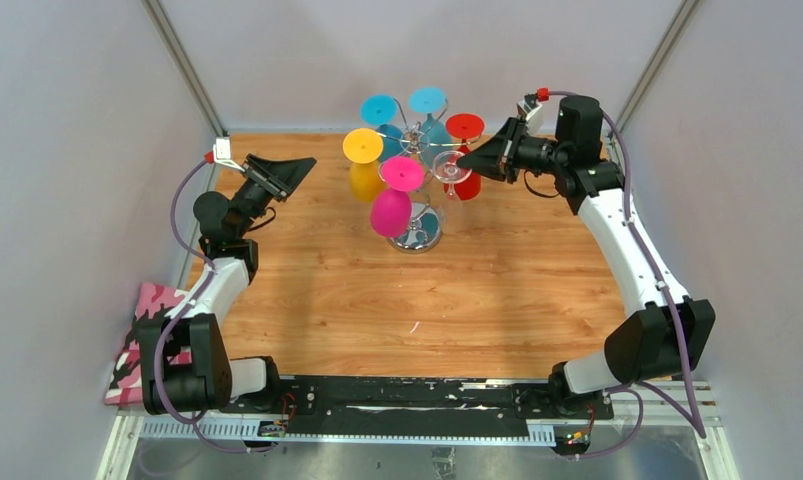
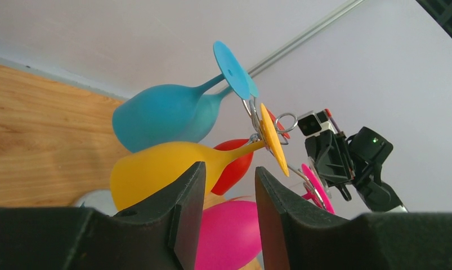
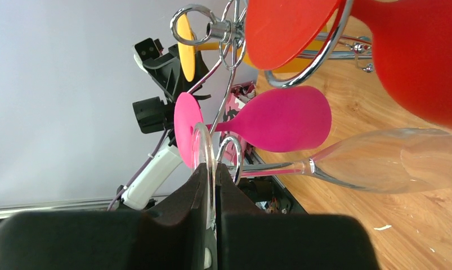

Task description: Take the wine glass off the wine glass rack

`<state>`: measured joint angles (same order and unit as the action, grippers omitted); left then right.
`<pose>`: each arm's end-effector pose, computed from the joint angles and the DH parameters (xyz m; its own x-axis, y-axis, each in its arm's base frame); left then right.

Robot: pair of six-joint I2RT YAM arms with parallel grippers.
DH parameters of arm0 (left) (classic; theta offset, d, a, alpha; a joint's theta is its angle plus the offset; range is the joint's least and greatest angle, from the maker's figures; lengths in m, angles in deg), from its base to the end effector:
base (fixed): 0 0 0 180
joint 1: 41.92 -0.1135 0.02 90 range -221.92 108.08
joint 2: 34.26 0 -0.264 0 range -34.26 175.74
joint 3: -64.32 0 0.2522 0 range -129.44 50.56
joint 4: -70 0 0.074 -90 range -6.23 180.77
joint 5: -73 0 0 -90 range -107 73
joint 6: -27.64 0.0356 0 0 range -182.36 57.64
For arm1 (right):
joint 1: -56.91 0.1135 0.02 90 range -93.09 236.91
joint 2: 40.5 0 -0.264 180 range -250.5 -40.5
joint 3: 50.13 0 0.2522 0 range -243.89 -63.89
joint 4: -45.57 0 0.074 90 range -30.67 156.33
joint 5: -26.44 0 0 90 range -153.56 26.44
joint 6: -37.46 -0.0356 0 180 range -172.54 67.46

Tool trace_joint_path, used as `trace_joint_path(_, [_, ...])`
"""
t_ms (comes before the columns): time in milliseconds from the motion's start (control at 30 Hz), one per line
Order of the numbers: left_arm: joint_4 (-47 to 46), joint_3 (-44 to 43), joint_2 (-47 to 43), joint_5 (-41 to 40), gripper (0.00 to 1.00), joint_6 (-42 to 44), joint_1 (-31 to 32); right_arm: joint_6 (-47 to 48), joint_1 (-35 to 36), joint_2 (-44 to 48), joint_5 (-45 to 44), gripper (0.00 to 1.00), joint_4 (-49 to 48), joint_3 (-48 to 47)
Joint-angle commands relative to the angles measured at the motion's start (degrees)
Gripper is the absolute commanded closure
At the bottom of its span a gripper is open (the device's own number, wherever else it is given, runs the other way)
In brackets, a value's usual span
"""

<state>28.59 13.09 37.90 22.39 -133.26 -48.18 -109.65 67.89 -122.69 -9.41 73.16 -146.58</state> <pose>0.2706 0.0070 0.3102 -0.3650 -0.7747 -0.5163 0.4944 0.3086 -0.8126 0.3095 0.0894 0.4153 -0.8667 0.3328 -0.3715 -0.2910 0.2675 0.9186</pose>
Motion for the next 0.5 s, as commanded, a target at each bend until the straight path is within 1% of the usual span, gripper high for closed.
trace_joint_path(0, [-0.45,-0.01,-0.12,0.68,0.58,0.5,-0.33,0.55,0.88,2.75,3.21,1.0,0.91,0.42])
trace_joint_path(200, [-0.39,0.27,-0.78,0.56,0.59,0.45,-0.29,-0.37,0.89,3.8,3.89,1.0,0.31,0.67])
trace_joint_path(467, [0.41,0.46,-1.96,0.42,0.59,0.51,-0.29,-2.73,1.18,2.6,4.82,1.0,-2.38,0.28])
